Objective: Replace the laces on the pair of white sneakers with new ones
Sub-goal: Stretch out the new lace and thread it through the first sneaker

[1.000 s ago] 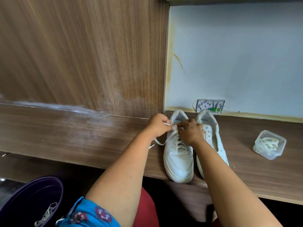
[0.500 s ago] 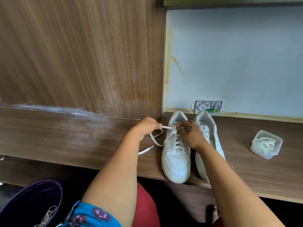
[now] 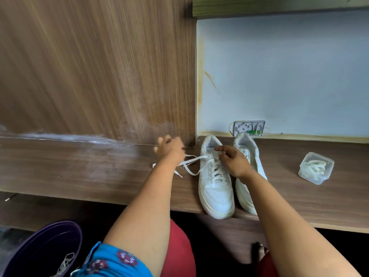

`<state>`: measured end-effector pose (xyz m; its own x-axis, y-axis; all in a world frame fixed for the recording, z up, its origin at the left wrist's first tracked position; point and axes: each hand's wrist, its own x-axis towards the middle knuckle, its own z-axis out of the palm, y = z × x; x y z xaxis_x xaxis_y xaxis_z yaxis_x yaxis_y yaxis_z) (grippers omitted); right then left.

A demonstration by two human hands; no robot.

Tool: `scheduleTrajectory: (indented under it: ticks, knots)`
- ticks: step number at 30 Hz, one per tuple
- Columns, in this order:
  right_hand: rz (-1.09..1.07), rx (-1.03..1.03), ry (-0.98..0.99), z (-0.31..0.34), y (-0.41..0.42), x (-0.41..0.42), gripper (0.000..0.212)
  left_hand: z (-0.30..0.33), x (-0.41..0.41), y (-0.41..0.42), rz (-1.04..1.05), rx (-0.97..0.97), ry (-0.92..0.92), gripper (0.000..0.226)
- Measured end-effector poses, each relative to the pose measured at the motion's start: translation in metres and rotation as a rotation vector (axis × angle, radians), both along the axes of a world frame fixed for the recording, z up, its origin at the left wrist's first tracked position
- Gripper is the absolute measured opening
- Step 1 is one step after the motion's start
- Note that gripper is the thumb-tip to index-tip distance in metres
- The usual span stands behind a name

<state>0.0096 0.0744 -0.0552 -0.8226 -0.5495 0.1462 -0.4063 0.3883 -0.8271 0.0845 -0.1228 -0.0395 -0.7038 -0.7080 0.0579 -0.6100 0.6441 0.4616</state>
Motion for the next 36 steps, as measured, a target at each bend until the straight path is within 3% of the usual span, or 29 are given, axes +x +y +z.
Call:
scheduleTrajectory:
  ticks: [2, 4, 8, 11, 14, 17, 19, 22, 25, 28, 32, 34, 36]
  knots:
    - [-0.006, -0.008, -0.013, 0.000, 0.002, -0.001, 0.030, 0.003, -0.004, 0.032, -0.363, 0.138, -0.008, 0.019]
    - [-0.003, 0.011, -0.016, 0.002, 0.005, 0.000, 0.036, 0.003, -0.002, 0.054, -0.528, 0.302, -0.052, 0.032]
    - [0.000, 0.037, 0.021, 0.004, 0.008, 0.004, 0.044, -0.001, -0.008, 0.058, -0.537, 0.129, -0.148, 0.017]
    - [0.046, 0.116, 0.115, 0.003, 0.009, 0.007, 0.047, -0.002, -0.007, 0.057, -0.518, 0.153, -0.112, 0.012]
    - [0.072, 0.164, 0.176, 0.002, 0.010, 0.009, 0.048, 0.004, -0.003, 0.059, -0.487, 0.195, -0.080, 0.014]
    - [0.073, 0.179, 0.185, 0.002, 0.011, 0.010, 0.047, 0.009, 0.000, 0.062, -0.459, -0.036, -0.226, 0.028]
    - [0.075, 0.200, 0.177, 0.002, 0.011, 0.011, 0.046, 0.010, 0.001, 0.064, -0.455, 0.010, -0.250, 0.031]
    - [0.057, 0.204, 0.161, 0.003, 0.009, 0.010, 0.039, 0.019, 0.006, 0.071, -0.450, 0.257, -0.129, 0.026]
    - [0.055, 0.178, 0.235, 0.005, 0.006, 0.015, 0.030, 0.030, 0.010, 0.072, -0.403, 0.447, 0.134, 0.033]
    - [-0.018, 0.039, 0.291, 0.007, 0.002, 0.023, 0.022, 0.050, 0.020, 0.071, -0.436, 0.672, 0.339, 0.029]
    - [-0.057, -0.069, 0.349, 0.011, 0.000, 0.031, 0.026, 0.083, 0.037, 0.066, -0.393, 0.919, 0.658, 0.023]
    - [-0.029, -0.180, 0.392, 0.021, -0.003, 0.038, 0.033, 0.090, 0.041, 0.064, -0.407, 0.914, 0.686, 0.021]
    - [-0.010, -0.322, 0.441, 0.038, -0.006, 0.048, 0.025, 0.091, 0.043, 0.069, -0.478, 0.819, 0.598, 0.026]
